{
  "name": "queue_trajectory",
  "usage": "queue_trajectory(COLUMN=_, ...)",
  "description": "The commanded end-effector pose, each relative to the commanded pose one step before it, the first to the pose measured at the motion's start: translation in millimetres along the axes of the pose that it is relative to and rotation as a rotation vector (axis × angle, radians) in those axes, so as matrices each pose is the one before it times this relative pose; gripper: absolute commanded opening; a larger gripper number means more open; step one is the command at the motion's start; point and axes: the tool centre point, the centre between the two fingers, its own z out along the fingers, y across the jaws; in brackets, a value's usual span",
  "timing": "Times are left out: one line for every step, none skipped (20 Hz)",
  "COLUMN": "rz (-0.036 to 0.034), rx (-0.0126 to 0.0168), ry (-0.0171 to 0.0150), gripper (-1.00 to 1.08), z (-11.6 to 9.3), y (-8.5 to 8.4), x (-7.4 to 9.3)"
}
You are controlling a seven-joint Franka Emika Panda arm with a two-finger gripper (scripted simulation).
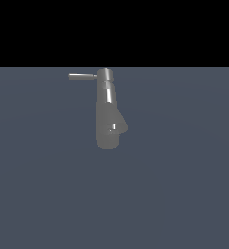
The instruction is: Turn on the faucet by rotating a designated handle.
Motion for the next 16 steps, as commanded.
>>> queue_trajectory(rz=0.06017, rx=0.00453, ry=-0.00726, gripper=-1.00, z=6.82, y=-12.29, x=13.52)
queue_trajectory(rz=0.02377, rx=0.00087, ry=-0.00253, gripper=-1.00, z=2.99, y=-5.15, x=4.96)
queue_trajectory(rz=0.02387, rx=0.00058, ry=-0.00237, gripper=-1.00, z=3.13, y=-5.27, x=4.81)
queue_trajectory(rz=0.02391, rx=0.00031, ry=-0.00219, gripper=-1.00, z=3.27, y=-5.41, x=4.64)
queue_trajectory(rz=0.02398, rx=0.00004, ry=-0.00199, gripper=-1.00, z=3.41, y=-5.52, x=4.47)
queue_trajectory(rz=0.02401, rx=-0.00021, ry=-0.00178, gripper=-1.00, z=3.55, y=-5.64, x=4.28)
queue_trajectory(rz=0.02406, rx=-0.00046, ry=-0.00156, gripper=-1.00, z=3.69, y=-5.74, x=4.10)
queue_trajectory(rz=0.02408, rx=-0.00068, ry=-0.00132, gripper=-1.00, z=3.82, y=-5.85, x=3.90)
queue_trajectory(rz=0.02411, rx=-0.00090, ry=-0.00107, gripper=-1.00, z=3.96, y=-5.94, x=3.70)
queue_trajectory(rz=0.02412, rx=-0.00110, ry=-0.00080, gripper=-1.00, z=4.09, y=-6.03, x=3.50)
queue_trajectory(rz=0.02412, rx=-0.00128, ry=-0.00053, gripper=-1.00, z=4.22, y=-6.11, x=3.28)
queue_trajectory(rz=0.02411, rx=-0.00145, ry=-0.00024, gripper=-1.00, z=4.34, y=-6.18, x=3.06)
queue_trajectory(rz=0.02411, rx=-0.00160, ry=0.00005, gripper=-1.00, z=4.47, y=-6.24, x=2.85)
queue_trajectory(rz=0.02407, rx=-0.00173, ry=0.00035, gripper=-1.00, z=4.59, y=-6.30, x=2.62)
queue_trajectory(rz=0.02405, rx=-0.00185, ry=0.00066, gripper=-1.00, z=4.71, y=-6.34, x=2.39)
queue_trajectory(rz=0.02401, rx=-0.00194, ry=0.00098, gripper=-1.00, z=4.83, y=-6.38, x=2.16)
